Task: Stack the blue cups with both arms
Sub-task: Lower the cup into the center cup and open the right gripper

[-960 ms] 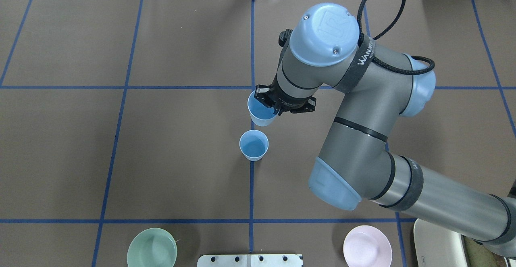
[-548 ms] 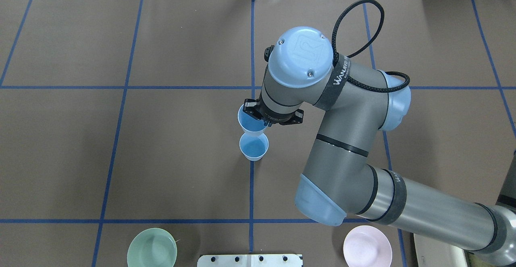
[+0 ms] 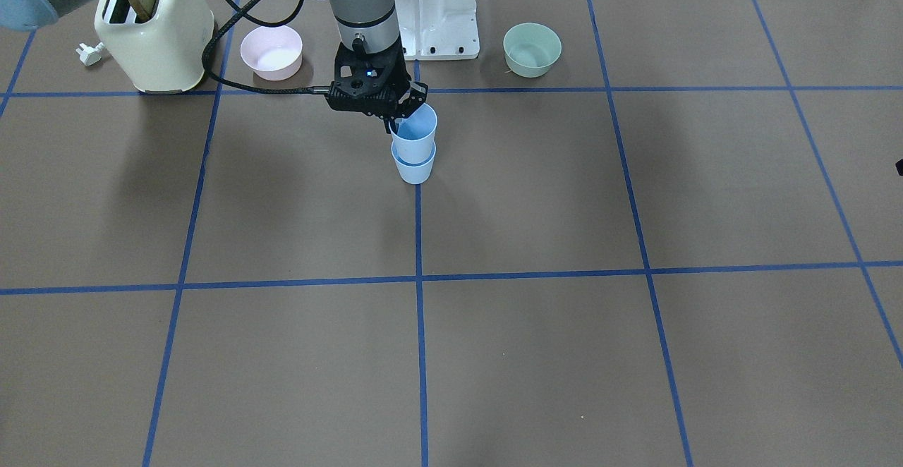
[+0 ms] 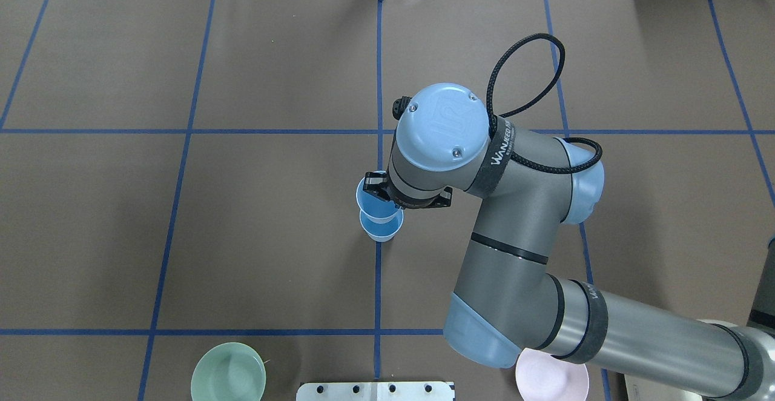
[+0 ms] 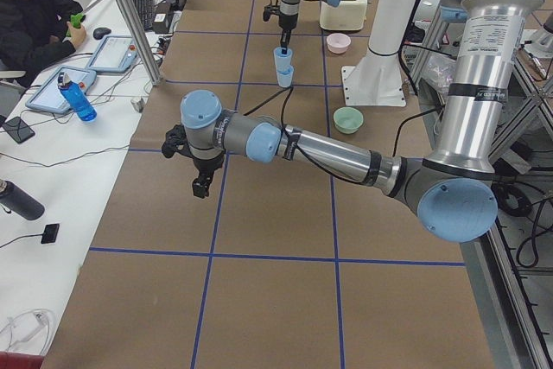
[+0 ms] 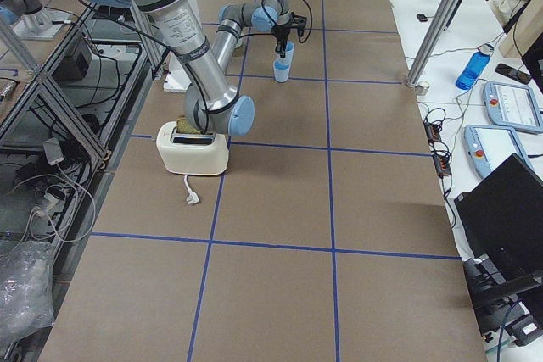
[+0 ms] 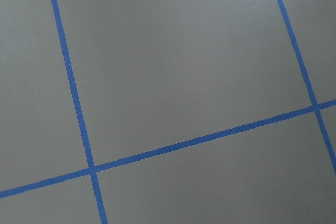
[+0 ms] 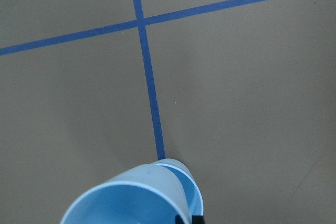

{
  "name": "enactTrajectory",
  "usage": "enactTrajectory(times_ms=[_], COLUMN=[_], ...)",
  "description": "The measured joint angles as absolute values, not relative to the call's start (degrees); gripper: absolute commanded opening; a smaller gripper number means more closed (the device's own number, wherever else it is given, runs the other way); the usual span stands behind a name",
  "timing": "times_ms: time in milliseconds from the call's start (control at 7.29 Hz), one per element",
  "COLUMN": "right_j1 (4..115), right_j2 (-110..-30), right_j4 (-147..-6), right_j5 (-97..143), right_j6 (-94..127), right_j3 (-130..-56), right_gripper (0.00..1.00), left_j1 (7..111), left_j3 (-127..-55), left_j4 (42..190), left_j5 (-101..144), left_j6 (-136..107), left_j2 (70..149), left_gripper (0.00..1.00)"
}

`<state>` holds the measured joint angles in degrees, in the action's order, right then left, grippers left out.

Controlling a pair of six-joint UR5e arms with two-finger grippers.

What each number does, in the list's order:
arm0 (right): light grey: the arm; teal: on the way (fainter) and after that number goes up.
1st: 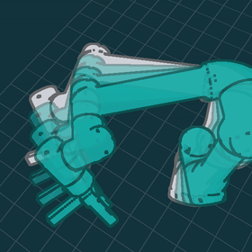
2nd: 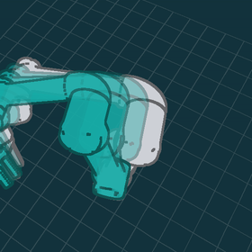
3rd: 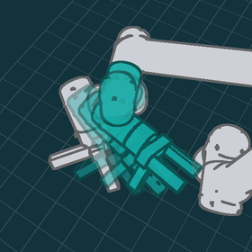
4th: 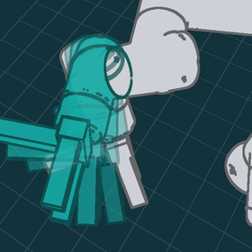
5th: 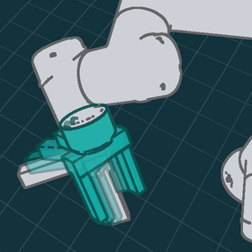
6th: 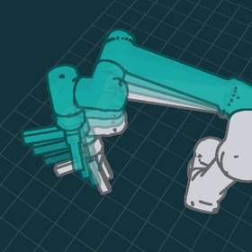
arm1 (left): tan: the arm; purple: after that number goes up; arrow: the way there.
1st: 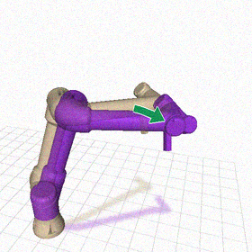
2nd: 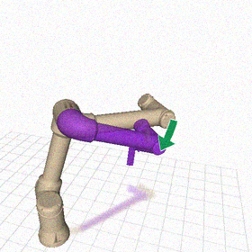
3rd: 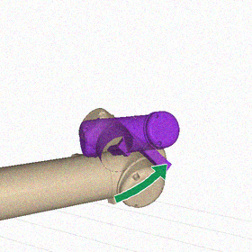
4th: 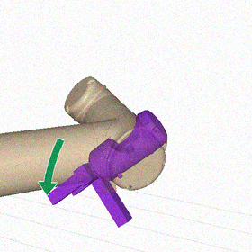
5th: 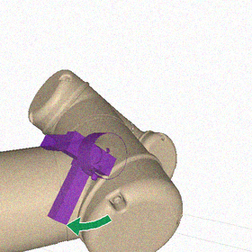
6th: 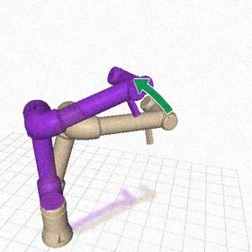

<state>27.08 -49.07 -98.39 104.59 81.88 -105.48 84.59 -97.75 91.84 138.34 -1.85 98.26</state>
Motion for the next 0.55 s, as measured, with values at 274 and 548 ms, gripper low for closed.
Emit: enactTrajectory(times_ms=[274, 548], right_j1=[26.9, 26.9], right_j2=[-49.8, -49.6], right_j4=[-97.4, -97.3], right_j5=[104.5, 104.5], right_j6=[82.1, 82.1], right_j3=[-105.7, -105.7], right_gripper=[0.00, 0.00], left_j1=[84.6, 84.6], left_j3=[-97.7, -97.7], left_j4=[91.8, 91.8], left_j5=[138.3, 138.3], left_j6=[-1.8, -1.8], left_j2=[98.3, 98.3], left_gripper=[0.98, 0.98])
